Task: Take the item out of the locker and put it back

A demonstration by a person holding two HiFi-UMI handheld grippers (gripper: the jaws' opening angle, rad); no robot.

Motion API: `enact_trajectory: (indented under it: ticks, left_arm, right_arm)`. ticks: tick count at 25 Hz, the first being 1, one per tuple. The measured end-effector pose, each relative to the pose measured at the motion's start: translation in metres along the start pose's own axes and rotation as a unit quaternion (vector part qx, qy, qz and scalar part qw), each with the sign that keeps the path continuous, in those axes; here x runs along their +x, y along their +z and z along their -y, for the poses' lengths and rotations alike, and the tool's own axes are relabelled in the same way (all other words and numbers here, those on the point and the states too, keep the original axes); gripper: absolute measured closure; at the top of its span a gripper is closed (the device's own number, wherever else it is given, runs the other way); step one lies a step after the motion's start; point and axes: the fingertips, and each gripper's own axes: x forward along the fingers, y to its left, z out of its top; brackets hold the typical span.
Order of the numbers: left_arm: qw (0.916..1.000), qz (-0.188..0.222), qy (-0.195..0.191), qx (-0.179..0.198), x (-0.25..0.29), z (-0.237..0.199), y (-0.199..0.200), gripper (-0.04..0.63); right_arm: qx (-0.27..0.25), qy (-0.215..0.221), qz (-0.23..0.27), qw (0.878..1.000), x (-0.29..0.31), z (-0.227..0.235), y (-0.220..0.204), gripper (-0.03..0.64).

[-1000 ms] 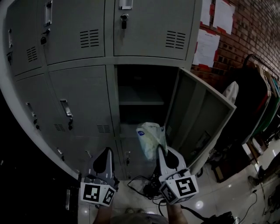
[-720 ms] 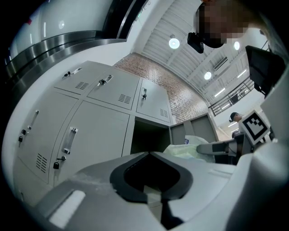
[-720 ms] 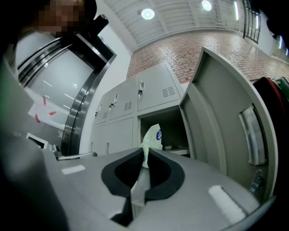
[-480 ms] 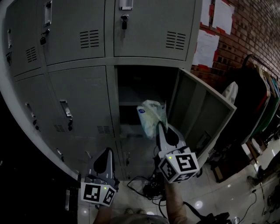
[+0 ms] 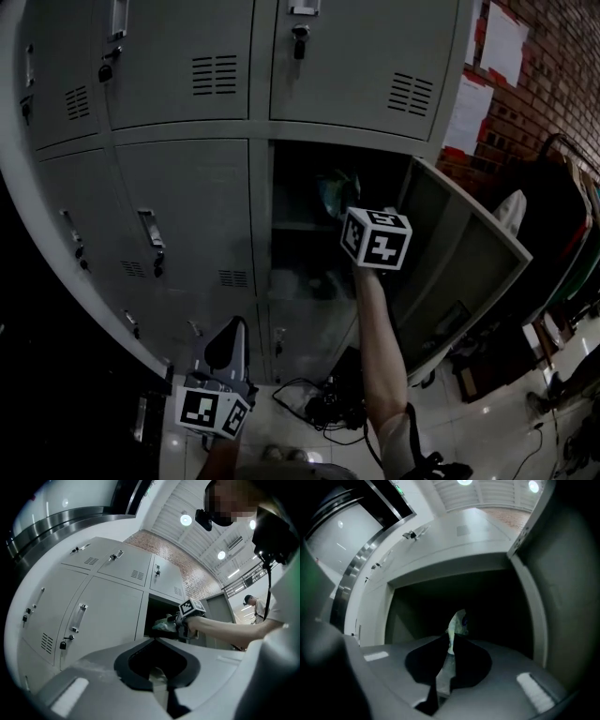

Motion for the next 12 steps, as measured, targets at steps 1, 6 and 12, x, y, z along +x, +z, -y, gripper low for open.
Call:
enact_trajectory:
  ticks: [1,6,12]
  left_arm:
    - [1.0,0.0,0.004,0.001,0.001,-0.004,0.0,0.589]
    - [0.9997,0.0,0.023,0.001,0.003,-0.021,-0.002,0.589]
    - [0.9996,0.001,0.028,0.0,0.007,-0.025,-0.004,0.589]
  right_arm:
    - [-0.004,-0.001,-0.009,1.0,0.01,0.001,-0.003,0.612]
    - [-0.021,-0.001,-0.027,0.999,0.037,0.001,-0.012,0.612]
    - [-0.016,0.001,-0.051,0.999,0.049,-0.002,-0.033,0.612]
